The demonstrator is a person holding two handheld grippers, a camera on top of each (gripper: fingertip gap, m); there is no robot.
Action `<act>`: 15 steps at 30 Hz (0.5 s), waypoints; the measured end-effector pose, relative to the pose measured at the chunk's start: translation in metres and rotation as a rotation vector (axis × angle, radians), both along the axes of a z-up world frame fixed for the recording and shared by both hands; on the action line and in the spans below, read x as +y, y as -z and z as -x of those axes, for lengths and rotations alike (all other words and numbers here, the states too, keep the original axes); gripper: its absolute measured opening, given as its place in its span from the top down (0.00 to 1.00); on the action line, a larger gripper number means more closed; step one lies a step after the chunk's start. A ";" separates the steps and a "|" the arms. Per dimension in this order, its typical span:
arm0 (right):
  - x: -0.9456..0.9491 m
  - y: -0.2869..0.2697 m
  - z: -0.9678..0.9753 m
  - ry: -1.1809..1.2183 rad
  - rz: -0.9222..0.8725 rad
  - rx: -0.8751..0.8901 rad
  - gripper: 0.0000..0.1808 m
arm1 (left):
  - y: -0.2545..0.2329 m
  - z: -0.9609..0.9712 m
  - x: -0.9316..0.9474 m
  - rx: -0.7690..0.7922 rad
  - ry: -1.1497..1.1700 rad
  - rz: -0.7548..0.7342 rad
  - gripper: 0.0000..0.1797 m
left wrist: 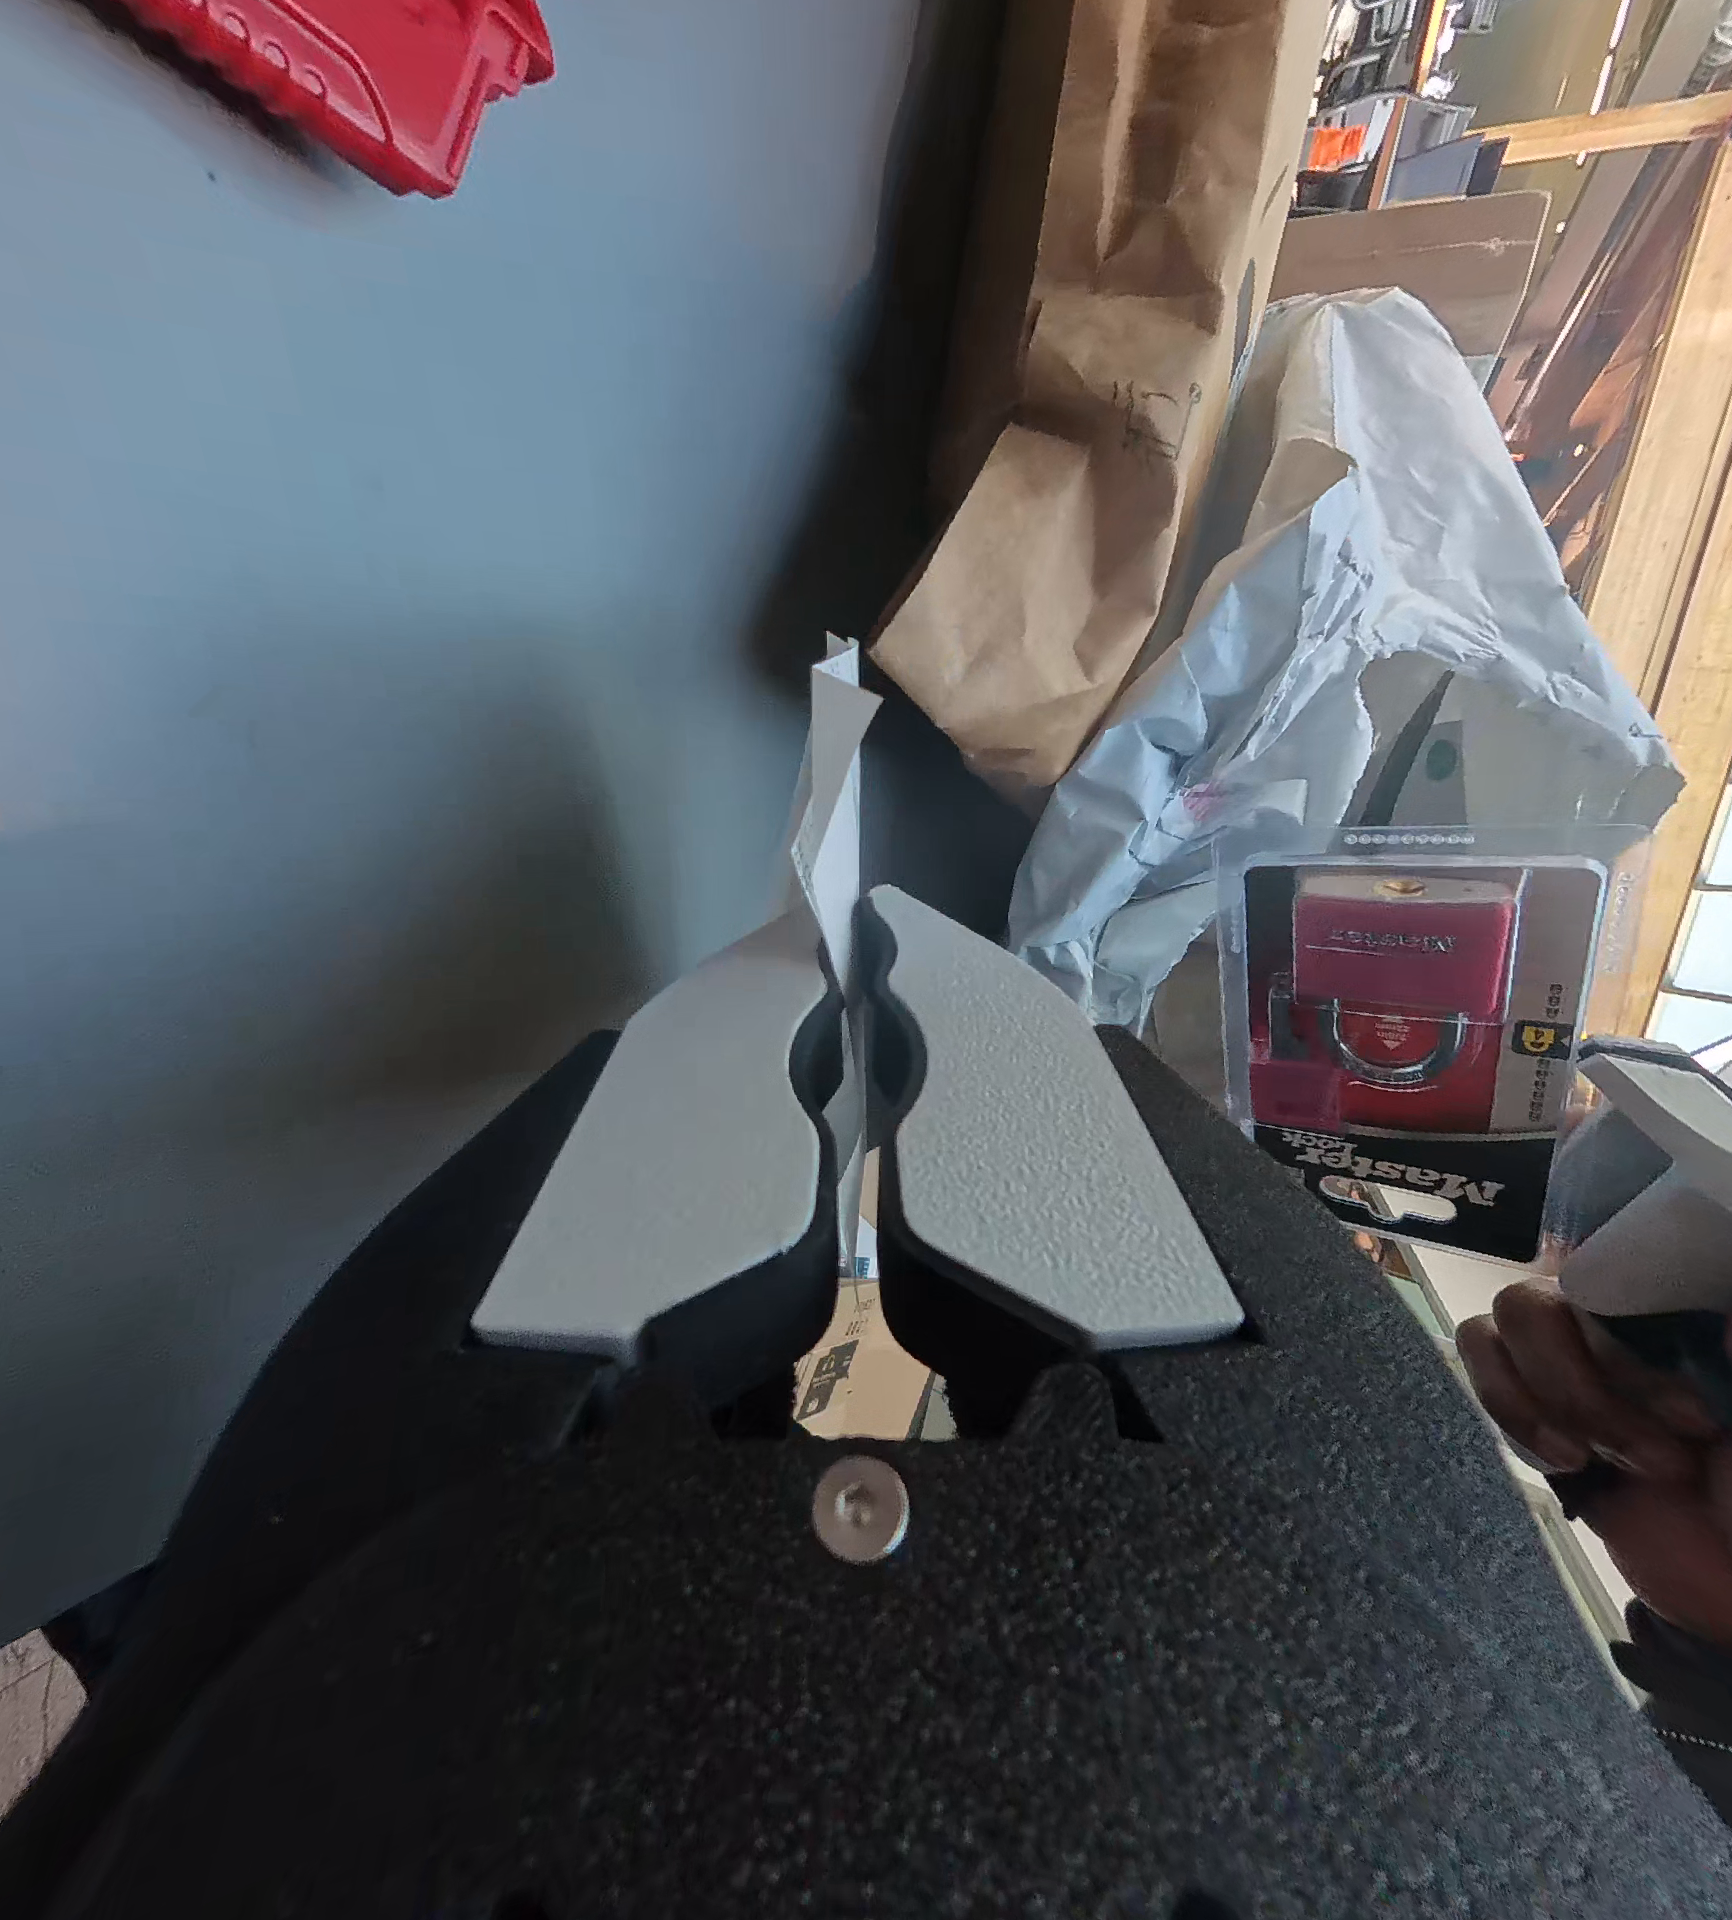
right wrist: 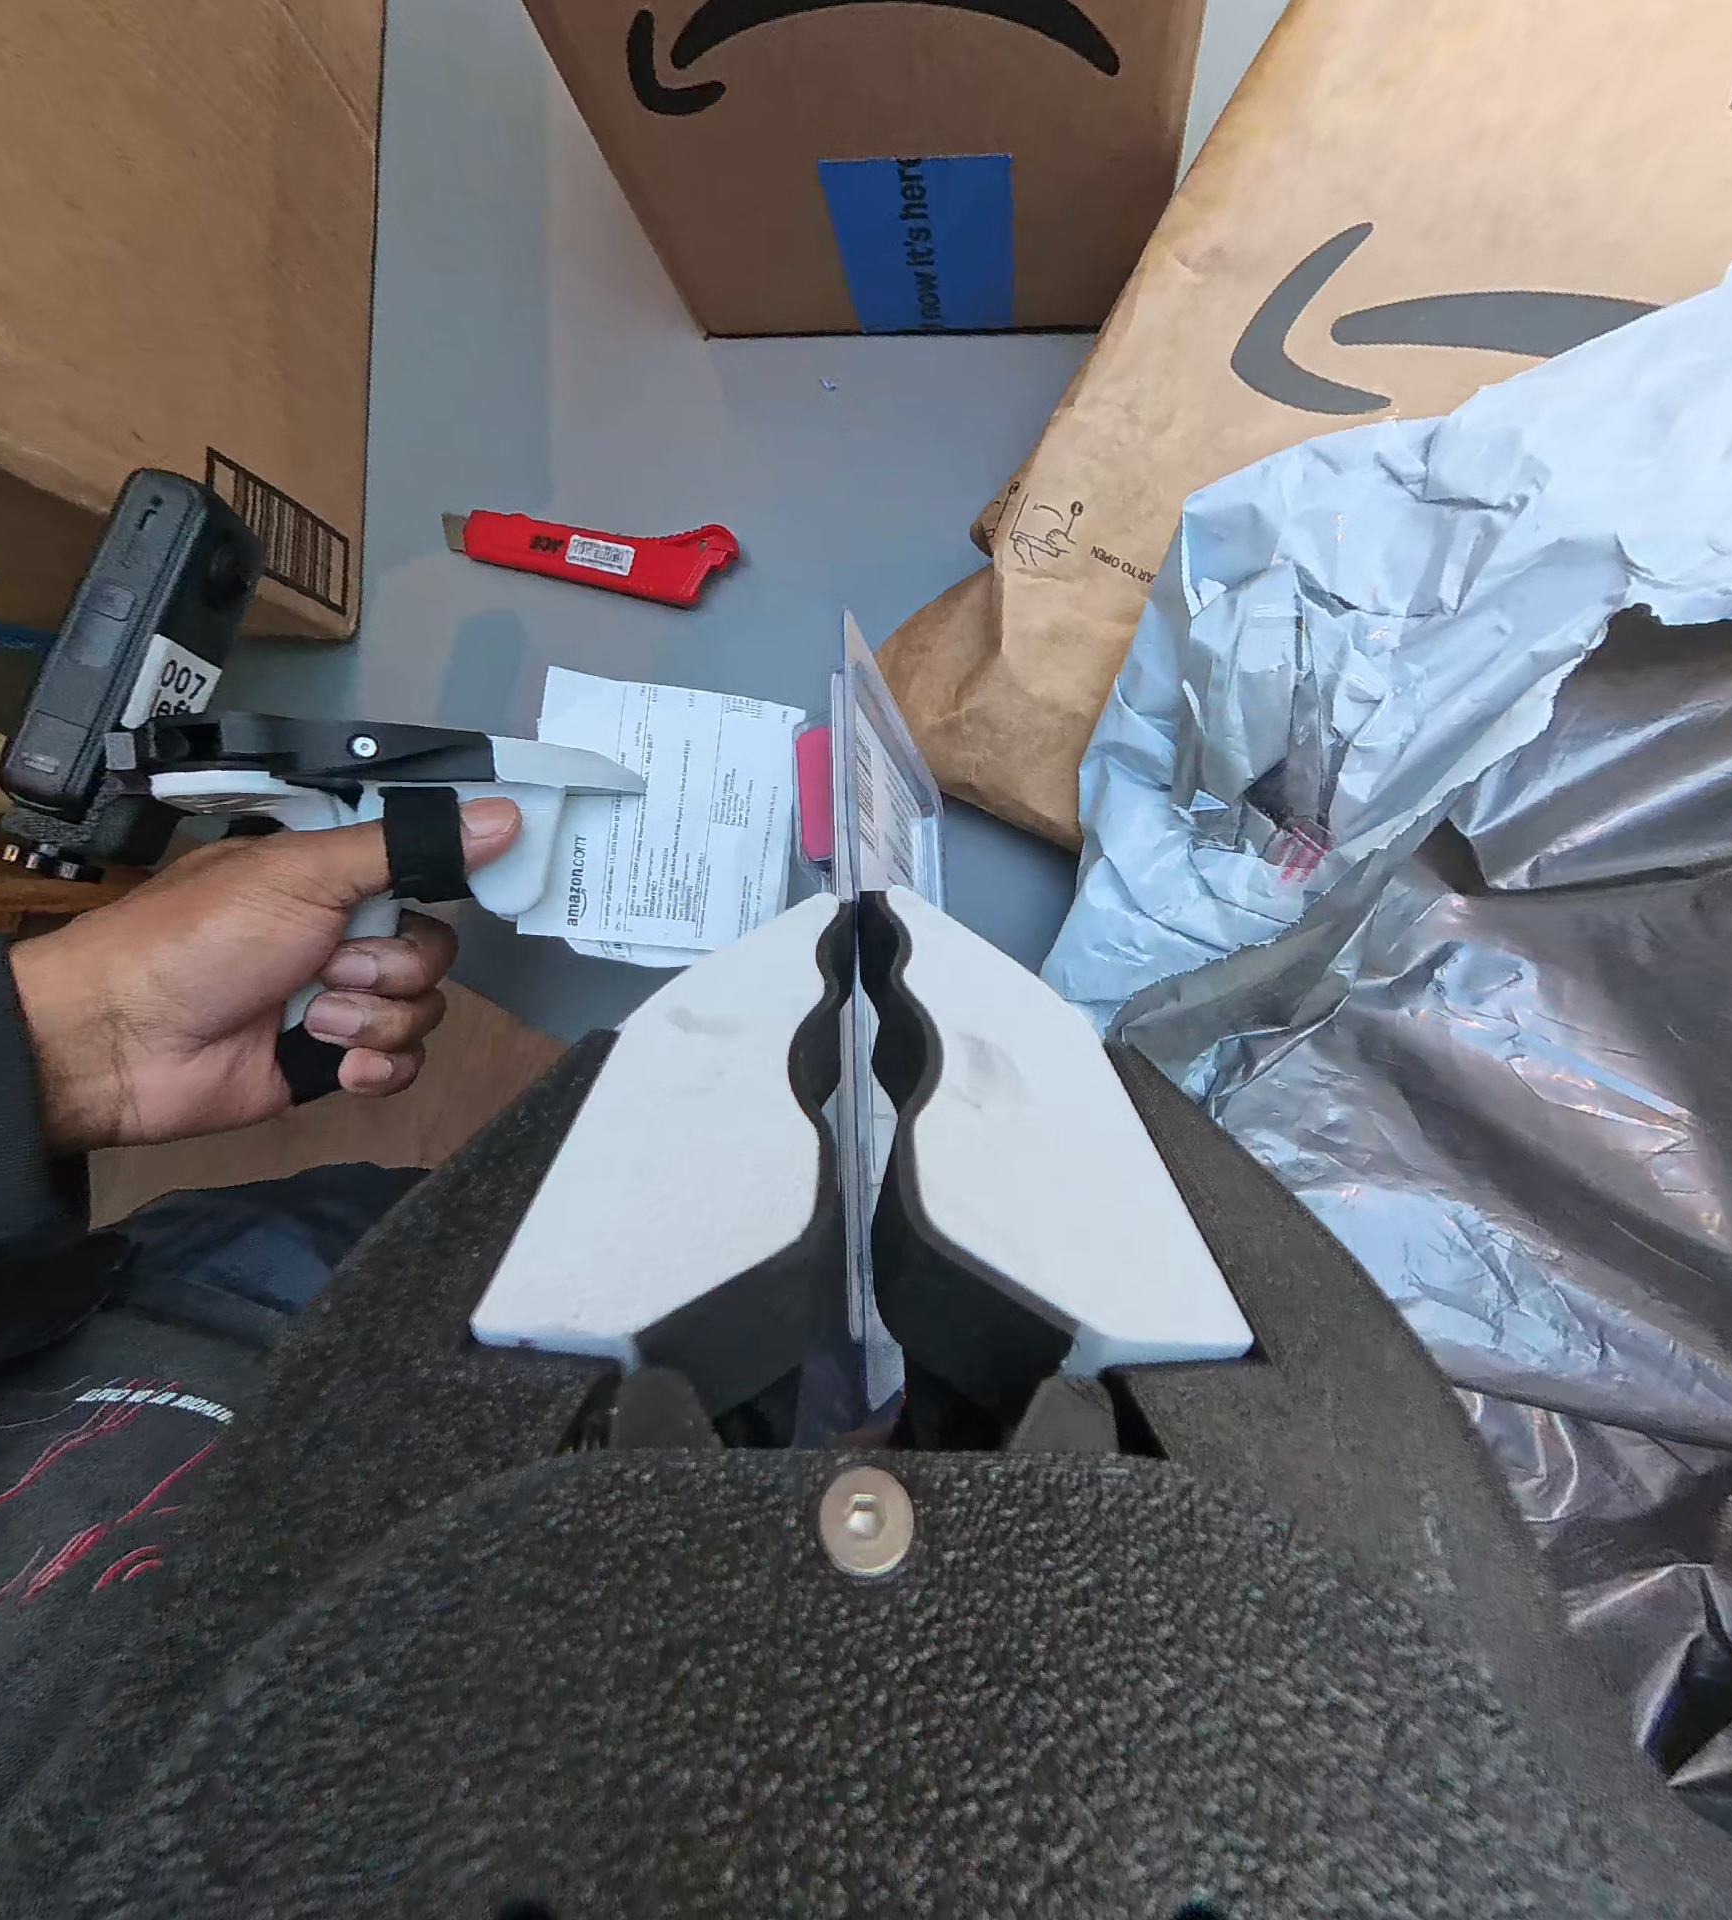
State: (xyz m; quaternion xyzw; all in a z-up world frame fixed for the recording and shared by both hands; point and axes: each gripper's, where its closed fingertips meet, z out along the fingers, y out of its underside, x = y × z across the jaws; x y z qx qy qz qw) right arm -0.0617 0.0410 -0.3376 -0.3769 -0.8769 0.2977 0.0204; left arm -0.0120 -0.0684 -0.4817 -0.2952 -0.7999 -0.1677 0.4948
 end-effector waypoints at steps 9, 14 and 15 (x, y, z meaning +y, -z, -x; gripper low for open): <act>0.007 -0.006 -0.004 0.006 0.017 0.010 0.99 | 0.020 -0.007 -0.011 -0.062 0.018 0.134 1.00; 0.015 -0.006 -0.009 0.016 0.021 0.007 0.99 | 0.019 -0.009 -0.009 -0.057 0.016 0.137 1.00; 0.016 -0.006 -0.009 0.018 0.022 0.006 0.99 | 0.017 -0.010 -0.007 -0.053 0.020 0.136 1.00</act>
